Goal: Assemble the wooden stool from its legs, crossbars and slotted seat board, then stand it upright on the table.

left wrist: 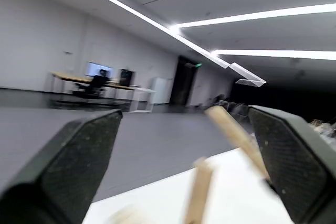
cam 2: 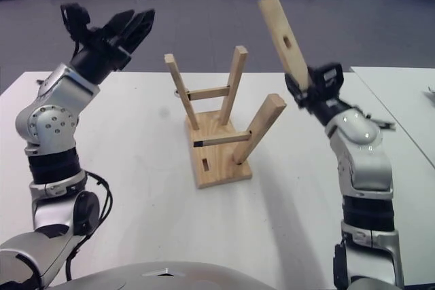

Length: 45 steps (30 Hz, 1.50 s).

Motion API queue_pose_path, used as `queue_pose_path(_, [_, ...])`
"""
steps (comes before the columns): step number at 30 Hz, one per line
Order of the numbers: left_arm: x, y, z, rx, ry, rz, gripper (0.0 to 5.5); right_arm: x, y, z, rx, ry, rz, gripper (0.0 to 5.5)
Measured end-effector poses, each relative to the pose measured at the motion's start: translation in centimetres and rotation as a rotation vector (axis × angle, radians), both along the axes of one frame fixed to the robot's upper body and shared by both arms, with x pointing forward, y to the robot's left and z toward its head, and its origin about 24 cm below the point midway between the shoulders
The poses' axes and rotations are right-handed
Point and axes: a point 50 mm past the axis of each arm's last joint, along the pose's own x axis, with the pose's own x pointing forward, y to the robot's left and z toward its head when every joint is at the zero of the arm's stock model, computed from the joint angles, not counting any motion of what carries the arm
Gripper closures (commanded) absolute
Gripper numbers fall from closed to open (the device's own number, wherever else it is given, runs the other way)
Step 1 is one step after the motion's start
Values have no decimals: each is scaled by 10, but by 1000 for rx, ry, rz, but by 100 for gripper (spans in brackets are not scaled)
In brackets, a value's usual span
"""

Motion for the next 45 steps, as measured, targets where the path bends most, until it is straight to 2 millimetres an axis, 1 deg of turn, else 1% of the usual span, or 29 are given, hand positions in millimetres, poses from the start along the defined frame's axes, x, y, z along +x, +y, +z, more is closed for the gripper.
queue_pose_path(1, [-1, -5, 5, -60, 10, -49, 108, -2, 16, 9, -40, -43, 94, 344])
queue_pose_path(2, [-4, -12, 16, -140, 5, -118, 108, -7, 39, 22, -101, -105, 233, 344])
queue_pose_path(3, [-7, -17, 26, -181, -10, -167, 108, -11, 53, 32, -142, -153, 316, 344])
queue_pose_path(4, [-9, -16, 32, -207, -16, -188, 127, -13, 59, 37, -162, -181, 354, 344])
queue_pose_path(5, [-10, -15, 33, -219, -13, -191, 140, -14, 63, 39, -174, -186, 373, 344])
queue_pose_path(6, [-11, -14, 35, -238, -6, -198, 160, -15, 71, 37, -199, -186, 423, 344])
queue_pose_path(7, [-12, -13, 36, -246, -4, -204, 175, -15, 74, 35, -207, -184, 442, 344])
queue_pose_path(9, [-15, -12, 39, -243, -11, -203, 222, -16, 78, 33, -228, -194, 454, 344])
queue_pose_path(11, [-17, -12, 39, -244, -11, -212, 257, -18, 80, 35, -232, -211, 454, 344])
queue_pose_path(13, [-18, -11, 37, -255, -3, -224, 283, -22, 80, 35, -226, -220, 442, 344])
queue_pose_path(15, [-16, -12, 34, -258, 16, -230, 326, -25, 80, 36, -216, -230, 428, 344])
queue_pose_path(19, [-16, -13, 34, -264, 30, -226, 383, -28, 82, 35, -194, -240, 420, 344])
queue_pose_path(20, [-16, -13, 33, -262, 32, -223, 399, -27, 82, 35, -192, -236, 418, 306])
queue_pose_path(22, [-19, -14, 36, -263, 15, -220, 426, -27, 83, 34, -189, -227, 417, 276])
queue_pose_path(23, [-19, -14, 36, -260, 16, -216, 447, -27, 83, 33, -181, -216, 414, 250])
queue_pose_path(24, [-19, -14, 35, -258, 20, -208, 449, -26, 84, 33, -177, -211, 411, 229])
queue_pose_path(25, [-18, -13, 34, -255, 24, -198, 449, -26, 84, 33, -174, -208, 405, 224])
queue_pose_path(26, [-18, -12, 33, -252, 25, -190, 449, -26, 84, 33, -173, -204, 402, 200])
queue_pose_path(29, [-17, 1, 32, -228, 27, -131, 449, -30, 84, 35, -181, -204, 399, 137])
queue_pose_path(32, [-17, 19, 31, -209, 35, -49, 449, -29, 72, 41, -164, -213, 332, 85])
queue_pose_path(34, [-24, 30, 23, -199, 57, 1, 449, -29, 62, 46, -138, -219, 299, 46])
queue_pose_path(36, [-32, 41, 13, -195, 92, 42, 449, -31, 47, 55, -87, -224, 255, 13])
queue_pose_path(38, [-42, 50, 7, -167, 115, 72, 449, -35, 27, 59, -66, -217, 180, 10])
queue_pose_path(39, [-46, 54, 4, -133, 124, 100, 449, -34, 17, 55, -84, -192, 133, 10])
queue_pose_path(40, [-56, 64, -4, -55, 153, 159, 449, -31, -6, 39, -135, -107, 23, 10])
queue_pose_path(41, [-62, 69, -12, -1, 179, 196, 449, -28, -24, 20, -164, -19, -59, 10])
queue_pose_path(42, [-68, 68, -19, 48, 194, 213, 449, -27, -36, 3, -183, 51, -109, 10])
queue_pose_path(43, [-73, 66, -28, 96, 222, 222, 449, -27, -47, -20, -197, 136, -153, 10])
queue_pose_path(45, [-80, 58, -50, 145, 310, 242, 449, -26, -58, -59, -197, 265, -204, 10])
